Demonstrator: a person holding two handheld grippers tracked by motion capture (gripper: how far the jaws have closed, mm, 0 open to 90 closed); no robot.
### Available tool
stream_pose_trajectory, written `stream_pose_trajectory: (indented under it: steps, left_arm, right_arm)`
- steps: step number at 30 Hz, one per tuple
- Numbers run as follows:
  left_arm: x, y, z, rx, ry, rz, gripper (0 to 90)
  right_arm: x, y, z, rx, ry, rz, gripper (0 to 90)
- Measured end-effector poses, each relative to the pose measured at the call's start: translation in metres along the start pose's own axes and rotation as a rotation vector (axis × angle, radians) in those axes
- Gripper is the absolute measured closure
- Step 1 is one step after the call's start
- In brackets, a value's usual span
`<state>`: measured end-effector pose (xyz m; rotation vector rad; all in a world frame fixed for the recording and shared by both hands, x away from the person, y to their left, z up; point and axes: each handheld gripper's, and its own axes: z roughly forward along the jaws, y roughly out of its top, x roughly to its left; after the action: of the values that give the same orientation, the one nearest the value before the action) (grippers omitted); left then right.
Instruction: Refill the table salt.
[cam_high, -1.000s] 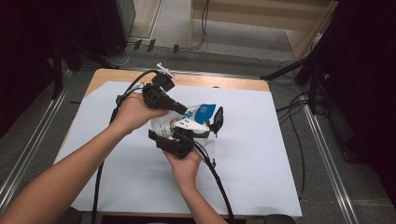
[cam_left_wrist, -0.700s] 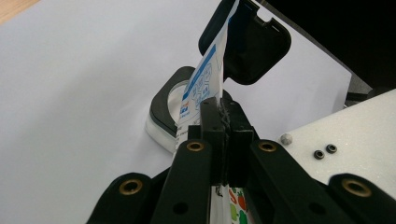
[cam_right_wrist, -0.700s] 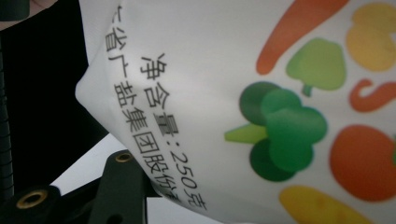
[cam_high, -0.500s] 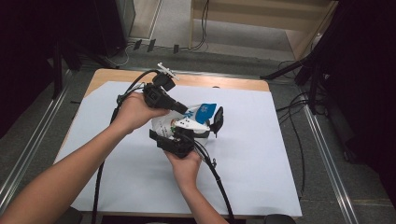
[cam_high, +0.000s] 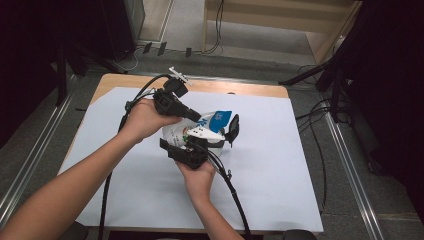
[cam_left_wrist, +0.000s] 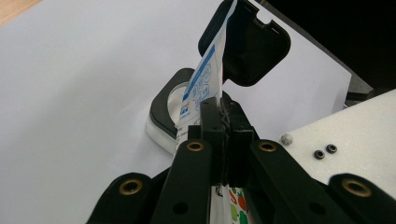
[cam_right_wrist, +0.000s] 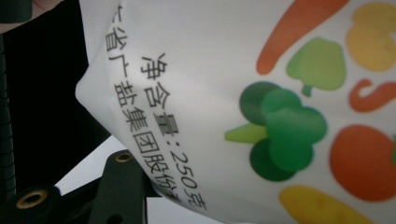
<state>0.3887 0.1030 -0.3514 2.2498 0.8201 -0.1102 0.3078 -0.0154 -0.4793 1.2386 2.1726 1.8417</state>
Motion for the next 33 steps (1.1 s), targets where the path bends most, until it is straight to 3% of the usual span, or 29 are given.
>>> stream_pose_trajectory:
  steps: [24, 33]
  left_arm:
    - [0.0008, 0.0003, -0.0004, -0.002, -0.007, -0.013, 90.0]
    - [0.001, 0.001, 0.0027, -0.004, -0.01, -0.017, 90.0]
  right_arm:
    - [0.0009, -0.0012, 0.0004, -0.035, 0.021, 0.029, 52.0]
    - [-0.0016, -0.0007, -0.0009, -0.023, 0.022, 0.033, 52.0]
